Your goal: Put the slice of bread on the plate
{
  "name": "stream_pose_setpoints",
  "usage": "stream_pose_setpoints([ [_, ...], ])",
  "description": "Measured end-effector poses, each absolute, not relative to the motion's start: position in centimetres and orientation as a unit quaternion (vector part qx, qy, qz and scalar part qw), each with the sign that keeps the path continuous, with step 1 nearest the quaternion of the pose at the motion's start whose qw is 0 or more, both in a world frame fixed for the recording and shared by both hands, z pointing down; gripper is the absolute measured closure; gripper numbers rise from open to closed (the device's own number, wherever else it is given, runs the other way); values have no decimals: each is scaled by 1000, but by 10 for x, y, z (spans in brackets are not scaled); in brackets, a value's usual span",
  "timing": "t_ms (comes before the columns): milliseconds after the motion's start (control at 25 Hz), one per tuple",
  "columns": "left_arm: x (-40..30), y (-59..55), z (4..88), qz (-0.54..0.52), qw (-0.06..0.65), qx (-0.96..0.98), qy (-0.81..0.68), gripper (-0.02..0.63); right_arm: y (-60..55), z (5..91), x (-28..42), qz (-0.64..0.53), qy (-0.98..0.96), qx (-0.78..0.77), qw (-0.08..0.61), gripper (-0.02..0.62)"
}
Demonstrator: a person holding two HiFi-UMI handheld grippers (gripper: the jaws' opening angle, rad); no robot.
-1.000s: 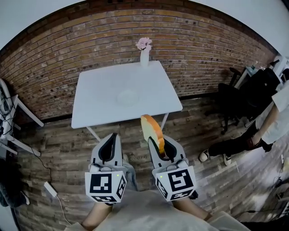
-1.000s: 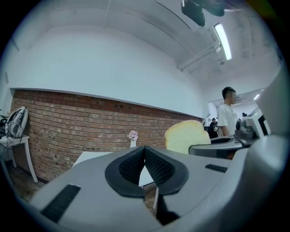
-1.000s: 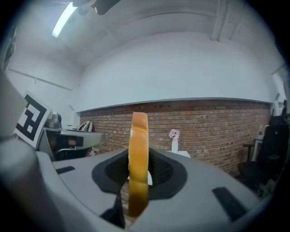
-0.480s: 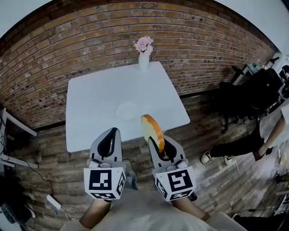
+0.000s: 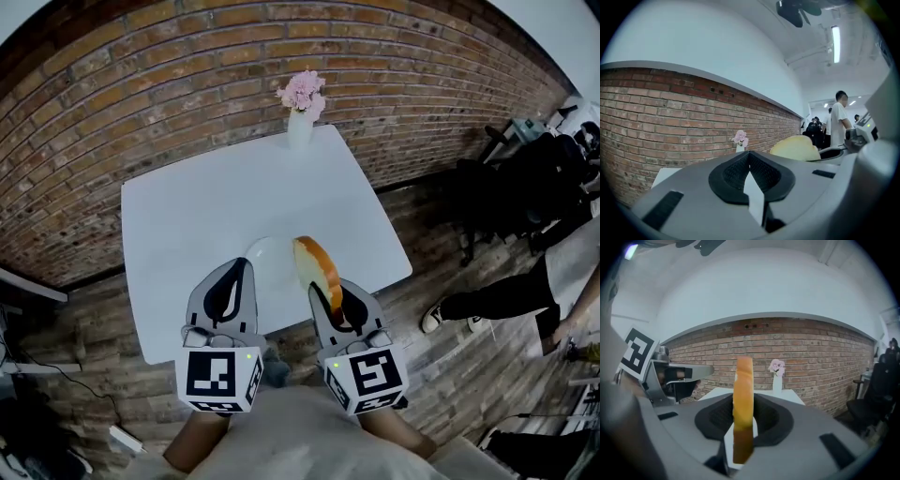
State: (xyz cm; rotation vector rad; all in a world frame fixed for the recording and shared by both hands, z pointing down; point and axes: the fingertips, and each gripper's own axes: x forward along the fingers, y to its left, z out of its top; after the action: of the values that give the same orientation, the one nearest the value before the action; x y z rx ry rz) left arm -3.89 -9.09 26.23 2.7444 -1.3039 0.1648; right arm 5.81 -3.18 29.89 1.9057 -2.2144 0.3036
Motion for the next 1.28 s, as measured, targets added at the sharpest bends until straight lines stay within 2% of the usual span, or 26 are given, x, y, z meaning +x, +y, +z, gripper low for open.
stream_pose_setpoints([
  [680, -33, -122, 308, 95, 92, 889, -437, 595, -88, 336, 67, 152, -774, 598, 142, 500],
  [1280, -29, -142, 354, 136, 109, 882, -438, 595, -126, 408, 51, 209, -799, 540, 160, 502],
])
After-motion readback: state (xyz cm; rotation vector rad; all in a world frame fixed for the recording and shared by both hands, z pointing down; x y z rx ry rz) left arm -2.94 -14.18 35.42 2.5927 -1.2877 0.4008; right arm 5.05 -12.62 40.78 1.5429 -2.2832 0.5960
